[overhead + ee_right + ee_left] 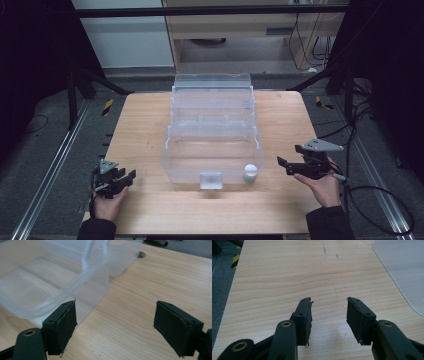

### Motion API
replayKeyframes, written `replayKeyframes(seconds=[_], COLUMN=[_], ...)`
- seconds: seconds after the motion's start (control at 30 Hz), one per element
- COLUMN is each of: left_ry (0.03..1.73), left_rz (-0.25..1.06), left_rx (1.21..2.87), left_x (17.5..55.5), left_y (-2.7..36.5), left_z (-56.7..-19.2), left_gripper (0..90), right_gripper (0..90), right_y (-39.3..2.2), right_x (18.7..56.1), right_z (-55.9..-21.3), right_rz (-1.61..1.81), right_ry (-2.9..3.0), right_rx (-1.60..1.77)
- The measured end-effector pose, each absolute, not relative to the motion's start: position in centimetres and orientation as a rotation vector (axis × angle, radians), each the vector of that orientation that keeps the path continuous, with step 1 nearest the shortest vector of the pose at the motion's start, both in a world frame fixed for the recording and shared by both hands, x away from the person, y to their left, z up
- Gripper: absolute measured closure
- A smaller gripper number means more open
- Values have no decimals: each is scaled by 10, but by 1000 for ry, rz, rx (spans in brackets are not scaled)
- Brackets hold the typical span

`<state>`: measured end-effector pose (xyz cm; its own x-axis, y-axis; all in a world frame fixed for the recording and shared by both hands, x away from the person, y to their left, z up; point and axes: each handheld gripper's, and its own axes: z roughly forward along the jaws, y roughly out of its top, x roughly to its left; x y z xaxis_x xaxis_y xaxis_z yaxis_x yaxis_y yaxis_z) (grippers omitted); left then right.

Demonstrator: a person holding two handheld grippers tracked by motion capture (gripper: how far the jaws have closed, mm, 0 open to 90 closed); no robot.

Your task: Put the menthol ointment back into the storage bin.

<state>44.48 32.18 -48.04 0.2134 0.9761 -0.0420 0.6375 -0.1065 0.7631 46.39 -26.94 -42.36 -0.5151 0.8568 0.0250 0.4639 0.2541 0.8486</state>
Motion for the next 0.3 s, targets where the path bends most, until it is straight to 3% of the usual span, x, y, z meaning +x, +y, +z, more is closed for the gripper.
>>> replayKeyframes(seconds=[0.3], left_ry=[1483], left_rz=[669], left_rx=[1815], left_x=[445], left_y=[323], left_z=[-480], left_gripper=[500], right_gripper=[159], right_y=[-294], right_x=[461], right_z=[-465], right_rz=[1123], right_ry=[2010], right_rx=[1339])
